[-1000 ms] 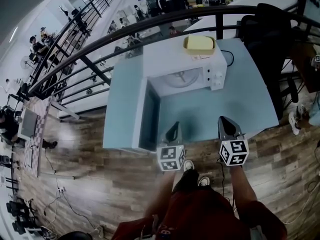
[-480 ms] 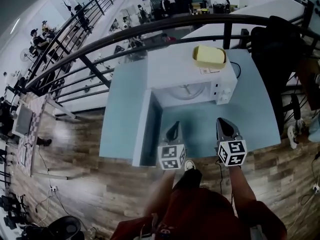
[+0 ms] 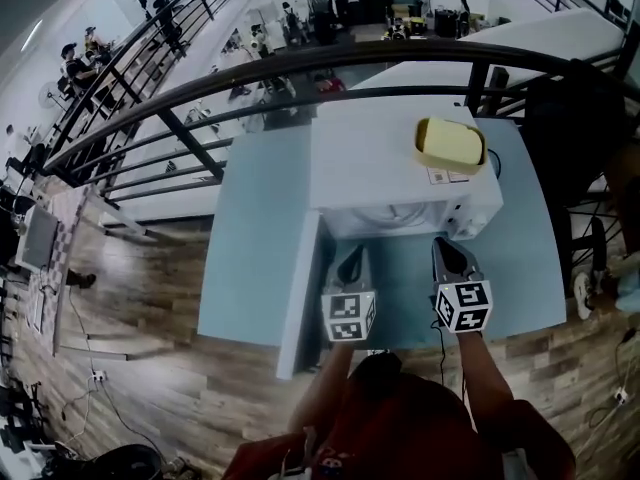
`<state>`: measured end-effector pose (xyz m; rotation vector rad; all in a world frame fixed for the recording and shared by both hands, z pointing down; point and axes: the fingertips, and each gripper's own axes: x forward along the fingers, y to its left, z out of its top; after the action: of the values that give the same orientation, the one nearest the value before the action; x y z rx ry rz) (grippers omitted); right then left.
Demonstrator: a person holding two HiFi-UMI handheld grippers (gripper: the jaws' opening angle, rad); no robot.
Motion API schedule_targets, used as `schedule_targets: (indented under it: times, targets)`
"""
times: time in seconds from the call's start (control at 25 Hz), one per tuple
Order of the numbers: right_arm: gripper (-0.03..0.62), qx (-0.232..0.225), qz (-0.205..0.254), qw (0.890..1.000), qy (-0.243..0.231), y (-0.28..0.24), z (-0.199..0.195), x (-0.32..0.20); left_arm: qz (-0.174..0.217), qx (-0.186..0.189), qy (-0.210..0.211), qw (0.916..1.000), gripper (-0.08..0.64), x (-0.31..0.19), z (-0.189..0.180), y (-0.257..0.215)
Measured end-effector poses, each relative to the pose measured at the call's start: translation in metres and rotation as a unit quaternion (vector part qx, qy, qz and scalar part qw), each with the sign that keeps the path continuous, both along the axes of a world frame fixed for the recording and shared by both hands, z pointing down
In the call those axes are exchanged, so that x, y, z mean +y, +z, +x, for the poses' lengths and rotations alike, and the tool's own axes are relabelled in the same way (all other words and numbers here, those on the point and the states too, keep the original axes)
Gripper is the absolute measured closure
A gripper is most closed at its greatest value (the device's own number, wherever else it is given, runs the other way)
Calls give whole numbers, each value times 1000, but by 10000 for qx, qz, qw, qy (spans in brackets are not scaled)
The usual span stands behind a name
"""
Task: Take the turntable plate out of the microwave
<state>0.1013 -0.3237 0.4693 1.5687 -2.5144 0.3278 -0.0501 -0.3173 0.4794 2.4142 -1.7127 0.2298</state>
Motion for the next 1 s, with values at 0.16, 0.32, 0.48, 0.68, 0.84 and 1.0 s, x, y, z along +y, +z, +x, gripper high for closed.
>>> schedule_targets:
  times: [0.16,0.32,0.48,0.68,0.84,1.0]
  targets:
    - [592,125,-50,9999,10,1,-7,-28,-38,119,27,9999,560,-33,-8,4]
    - [592,263,-91,9996,12,8,-12,-51,-47,85,3,10000,560,-55,-17,11]
    - [592,305,-122,9994,62,17,-14,-67,-54,21,81,10000,560,-67,-15,17]
    - [592,279,-165,9995,24,24,-21,-84,-69,-64,91,9999,560,-77,-16,23]
    - [592,258,-258,9993,-89,36,-24,-98,-72,-117,96,9999,559,-85,-11,28]
    - [592,225,-357,9990,-145,48,-26,-106,-156,-157,98,9997,560,-90,-8,37]
